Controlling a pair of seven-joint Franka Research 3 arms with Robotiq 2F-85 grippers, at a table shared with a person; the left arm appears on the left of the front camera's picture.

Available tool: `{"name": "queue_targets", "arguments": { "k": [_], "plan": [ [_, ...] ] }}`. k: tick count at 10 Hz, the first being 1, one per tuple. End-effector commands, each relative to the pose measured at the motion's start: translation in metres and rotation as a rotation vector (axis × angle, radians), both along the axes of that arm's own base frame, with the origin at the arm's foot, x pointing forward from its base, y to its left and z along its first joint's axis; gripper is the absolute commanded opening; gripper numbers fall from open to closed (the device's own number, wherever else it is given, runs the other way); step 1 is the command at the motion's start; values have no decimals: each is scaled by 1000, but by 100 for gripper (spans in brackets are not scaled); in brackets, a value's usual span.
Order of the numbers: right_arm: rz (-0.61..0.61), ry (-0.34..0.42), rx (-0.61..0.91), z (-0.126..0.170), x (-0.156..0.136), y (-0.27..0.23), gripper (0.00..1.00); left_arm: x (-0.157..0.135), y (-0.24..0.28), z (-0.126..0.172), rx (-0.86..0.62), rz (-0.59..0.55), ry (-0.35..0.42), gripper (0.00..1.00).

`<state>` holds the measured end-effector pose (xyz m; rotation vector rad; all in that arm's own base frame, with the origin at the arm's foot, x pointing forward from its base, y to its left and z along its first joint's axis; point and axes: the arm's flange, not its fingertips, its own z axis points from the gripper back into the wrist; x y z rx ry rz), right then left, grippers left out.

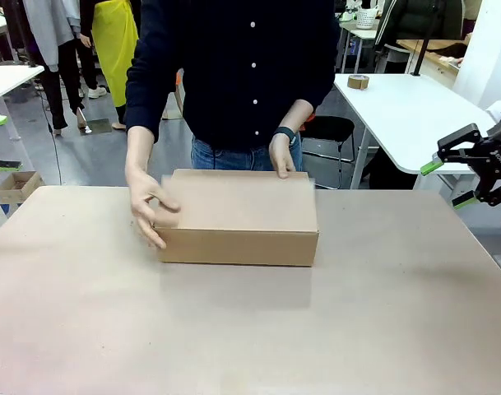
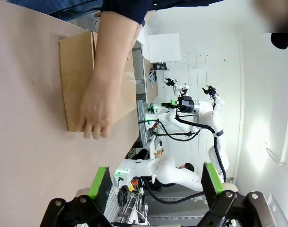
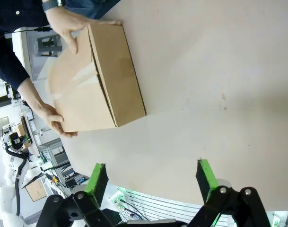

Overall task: Pack the gift set into the box.
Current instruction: Press and hold the closed box until the human finishes sealing it.

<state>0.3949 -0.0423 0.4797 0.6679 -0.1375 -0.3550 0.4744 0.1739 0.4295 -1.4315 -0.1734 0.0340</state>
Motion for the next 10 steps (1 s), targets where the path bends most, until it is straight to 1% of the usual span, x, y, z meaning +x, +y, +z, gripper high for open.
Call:
{"name": "queue_targets", "arguments": {
  "k": [1,10],
  "plan": [
    [-3,11,-5,1,-1,-2,100,-4,-2,1,-5,0,-7,100],
    [-3,11,-5,1,-1,-2,100,-4,-2,1,-5,0,-7,100]
  ]
}}
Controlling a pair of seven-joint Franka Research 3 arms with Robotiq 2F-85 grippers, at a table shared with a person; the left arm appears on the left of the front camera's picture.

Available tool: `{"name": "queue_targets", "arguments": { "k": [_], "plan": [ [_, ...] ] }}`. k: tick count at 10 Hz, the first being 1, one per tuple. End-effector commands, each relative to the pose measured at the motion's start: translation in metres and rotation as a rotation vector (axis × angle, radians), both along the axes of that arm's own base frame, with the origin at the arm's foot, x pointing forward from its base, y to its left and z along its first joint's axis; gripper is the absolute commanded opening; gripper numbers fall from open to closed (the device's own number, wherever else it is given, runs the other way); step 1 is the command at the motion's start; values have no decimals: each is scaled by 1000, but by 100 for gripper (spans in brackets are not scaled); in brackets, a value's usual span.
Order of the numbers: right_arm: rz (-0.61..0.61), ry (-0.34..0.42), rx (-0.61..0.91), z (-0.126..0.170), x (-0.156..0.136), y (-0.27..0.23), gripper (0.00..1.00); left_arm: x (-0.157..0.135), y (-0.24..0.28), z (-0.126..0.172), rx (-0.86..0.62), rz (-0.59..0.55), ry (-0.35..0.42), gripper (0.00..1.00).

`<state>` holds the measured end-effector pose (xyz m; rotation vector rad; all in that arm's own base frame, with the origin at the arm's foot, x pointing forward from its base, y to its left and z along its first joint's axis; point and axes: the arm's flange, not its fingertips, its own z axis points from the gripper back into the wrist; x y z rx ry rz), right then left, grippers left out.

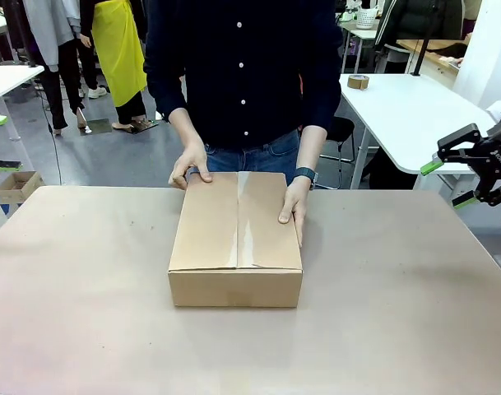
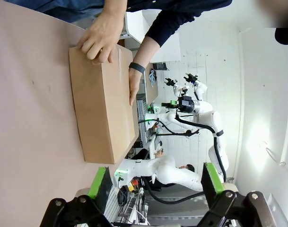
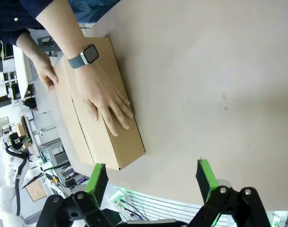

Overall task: Pack the gift set into the box.
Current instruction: Press and hold the closed box until the human finishes sealing it.

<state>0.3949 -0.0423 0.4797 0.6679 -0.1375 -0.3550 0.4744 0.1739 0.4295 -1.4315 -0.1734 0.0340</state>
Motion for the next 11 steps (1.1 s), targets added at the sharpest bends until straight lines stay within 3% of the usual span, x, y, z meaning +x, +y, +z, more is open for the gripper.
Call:
{"name": "queue_targets", "arguments": {
  "k": [1,3,4,5,6,7,9,10,11],
  "plan": [
    [-3,11,-5,1,-1,-2,100,-4,-2,1,-5,0,-7,100],
    [0,0,0,0,0,0,100,0,0,0,0,0,0,100],
    [215,-131,17,2,18,47,100,-9,-36,5,-42,-185,-94,100],
    [403,-325,47,2,33,104,100,-4,-77,1,-88,-296,-197,100],
    [628,-509,196,5,36,151,100,-1,-115,-12,-127,-365,-404,100],
    [786,-721,361,3,38,188,100,0,-149,-35,-167,-457,-544,100],
    [996,-1047,408,1,34,218,100,-6,-182,-63,-88,-438,-735,100],
    [1070,-1076,441,-1,31,226,100,-15,-190,-67,-115,-408,-838,100],
    [961,-975,47,-12,41,228,100,-21,-191,-57,-71,-307,-940,100]
  ]
}}
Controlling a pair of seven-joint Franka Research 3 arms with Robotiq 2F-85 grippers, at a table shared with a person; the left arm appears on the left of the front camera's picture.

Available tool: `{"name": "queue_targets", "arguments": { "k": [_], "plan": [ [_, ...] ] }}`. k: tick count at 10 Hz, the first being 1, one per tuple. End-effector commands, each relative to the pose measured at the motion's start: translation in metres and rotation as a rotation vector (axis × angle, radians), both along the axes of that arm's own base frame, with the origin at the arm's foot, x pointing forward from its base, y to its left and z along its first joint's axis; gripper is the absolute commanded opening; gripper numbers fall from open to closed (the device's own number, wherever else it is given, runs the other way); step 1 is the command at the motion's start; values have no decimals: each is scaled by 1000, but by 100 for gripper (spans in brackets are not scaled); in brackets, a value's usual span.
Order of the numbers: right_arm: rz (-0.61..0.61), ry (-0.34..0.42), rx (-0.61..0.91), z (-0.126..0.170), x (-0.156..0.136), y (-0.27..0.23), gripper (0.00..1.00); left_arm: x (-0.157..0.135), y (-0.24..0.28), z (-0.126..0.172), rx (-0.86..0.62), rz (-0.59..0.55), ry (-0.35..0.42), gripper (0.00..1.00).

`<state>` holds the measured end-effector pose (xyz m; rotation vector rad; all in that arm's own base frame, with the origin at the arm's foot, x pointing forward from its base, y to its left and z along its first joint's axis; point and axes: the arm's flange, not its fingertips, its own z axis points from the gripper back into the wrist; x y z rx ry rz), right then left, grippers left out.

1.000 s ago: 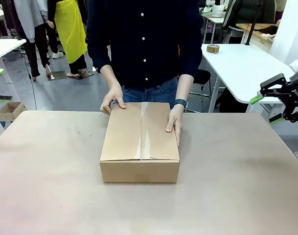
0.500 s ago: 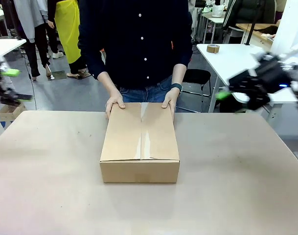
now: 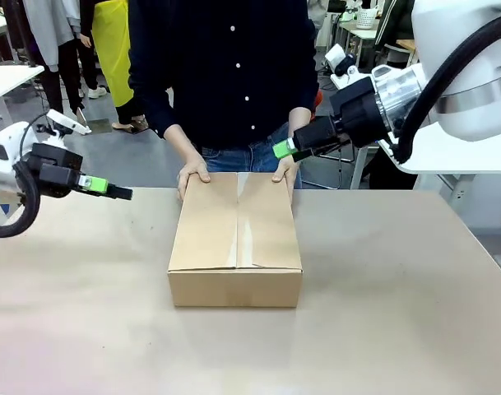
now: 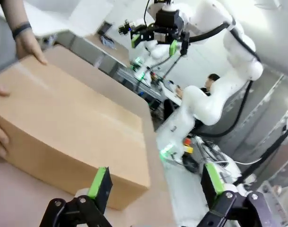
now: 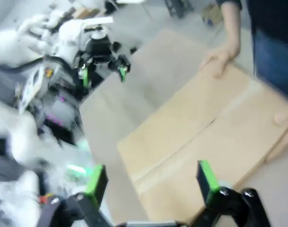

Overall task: Pack the gift set into the box.
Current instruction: Press and hold the closed box until the human finishes sealing it.

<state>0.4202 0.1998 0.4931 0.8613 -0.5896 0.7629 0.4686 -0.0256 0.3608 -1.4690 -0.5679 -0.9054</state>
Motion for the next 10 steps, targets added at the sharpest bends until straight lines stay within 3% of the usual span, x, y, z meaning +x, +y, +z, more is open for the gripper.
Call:
{"name": "queue_targets", "arguments": {
  "k": [1,2,3,4,5,6,7,8,9,10],
  "plan": [
    [-99,128,26,7,-4,2,100,4,-3,6,32,-49,100,100],
    [-99,128,26,7,-4,2,100,4,-3,6,32,-49,100,100],
    [3,-2,-2,-4,2,-3,100,4,-3,6,32,-49,100,100],
    [169,-146,76,-12,13,6,100,-1,-1,-1,10,-7,26,100],
    [348,-257,172,-36,27,12,100,4,-26,-5,-3,128,-261,100],
    [539,-323,300,-60,32,8,100,2,-49,-9,-15,135,-384,100],
    [501,-458,280,-80,36,7,100,3,-68,-12,34,159,-502,100],
    [518,-529,296,-99,39,4,100,4,-84,-13,52,146,-578,100],
    [506,-557,258,-122,43,6,100,9,-100,-15,55,150,-673,100],
    [512,-596,238,-138,48,11,100,17,-116,-23,93,153,-687,100]
  ]
}}
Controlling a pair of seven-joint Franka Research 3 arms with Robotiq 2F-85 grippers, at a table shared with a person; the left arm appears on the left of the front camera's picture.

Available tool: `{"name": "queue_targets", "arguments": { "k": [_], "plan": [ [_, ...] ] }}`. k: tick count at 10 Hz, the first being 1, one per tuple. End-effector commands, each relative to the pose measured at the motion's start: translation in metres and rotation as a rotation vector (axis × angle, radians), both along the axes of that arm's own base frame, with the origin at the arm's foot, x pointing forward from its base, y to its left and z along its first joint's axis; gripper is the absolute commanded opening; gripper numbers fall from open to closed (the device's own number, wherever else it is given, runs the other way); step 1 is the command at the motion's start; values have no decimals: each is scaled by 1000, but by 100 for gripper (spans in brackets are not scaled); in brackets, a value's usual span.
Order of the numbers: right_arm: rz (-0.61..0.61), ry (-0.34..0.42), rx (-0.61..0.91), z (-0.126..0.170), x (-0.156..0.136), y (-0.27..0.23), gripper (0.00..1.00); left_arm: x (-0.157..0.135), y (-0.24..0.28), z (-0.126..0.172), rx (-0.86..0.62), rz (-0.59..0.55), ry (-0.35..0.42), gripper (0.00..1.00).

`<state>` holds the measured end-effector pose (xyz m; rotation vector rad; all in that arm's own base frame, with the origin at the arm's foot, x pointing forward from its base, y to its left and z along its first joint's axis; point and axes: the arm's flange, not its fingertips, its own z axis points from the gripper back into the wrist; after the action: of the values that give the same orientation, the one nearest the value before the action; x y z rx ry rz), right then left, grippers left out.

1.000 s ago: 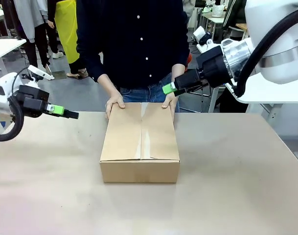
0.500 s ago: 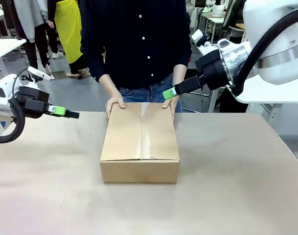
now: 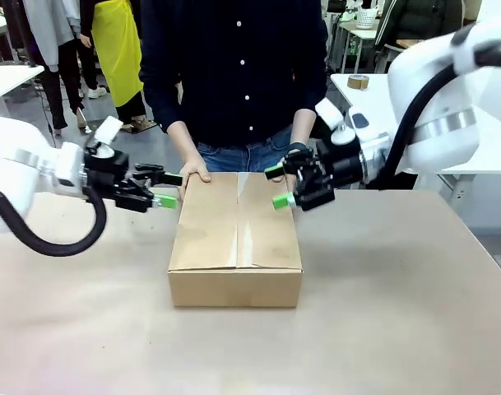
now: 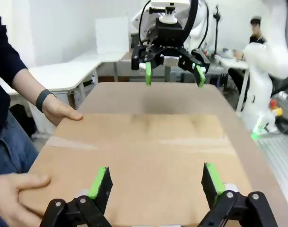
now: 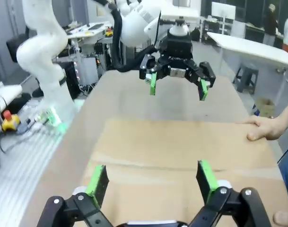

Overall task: Pack the gift set into the box.
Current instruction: Press and hold the closed box until the human finishes sealing it.

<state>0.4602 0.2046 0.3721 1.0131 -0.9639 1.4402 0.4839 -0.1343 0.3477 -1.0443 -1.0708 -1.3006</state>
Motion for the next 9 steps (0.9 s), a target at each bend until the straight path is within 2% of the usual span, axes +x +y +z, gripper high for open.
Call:
{"name": "queue_targets", "arguments": {
  "k": [1,2,3,6,8,9],
  "plan": [
    [-80,-44,-73,-37,18,11,100,6,-20,-20,42,28,4,100],
    [-132,-19,-115,-55,26,14,100,8,-30,-27,67,10,31,100],
    [-137,19,-82,-61,31,13,100,10,-35,-30,76,14,17,100],
    [-163,81,-80,-69,36,5,100,18,-37,-47,132,16,31,100],
    [-141,139,-106,-76,39,4,100,25,-31,-54,170,78,50,100],
    [-134,74,-79,-68,33,2,100,28,-29,-57,182,80,117,100]
  ]
}}
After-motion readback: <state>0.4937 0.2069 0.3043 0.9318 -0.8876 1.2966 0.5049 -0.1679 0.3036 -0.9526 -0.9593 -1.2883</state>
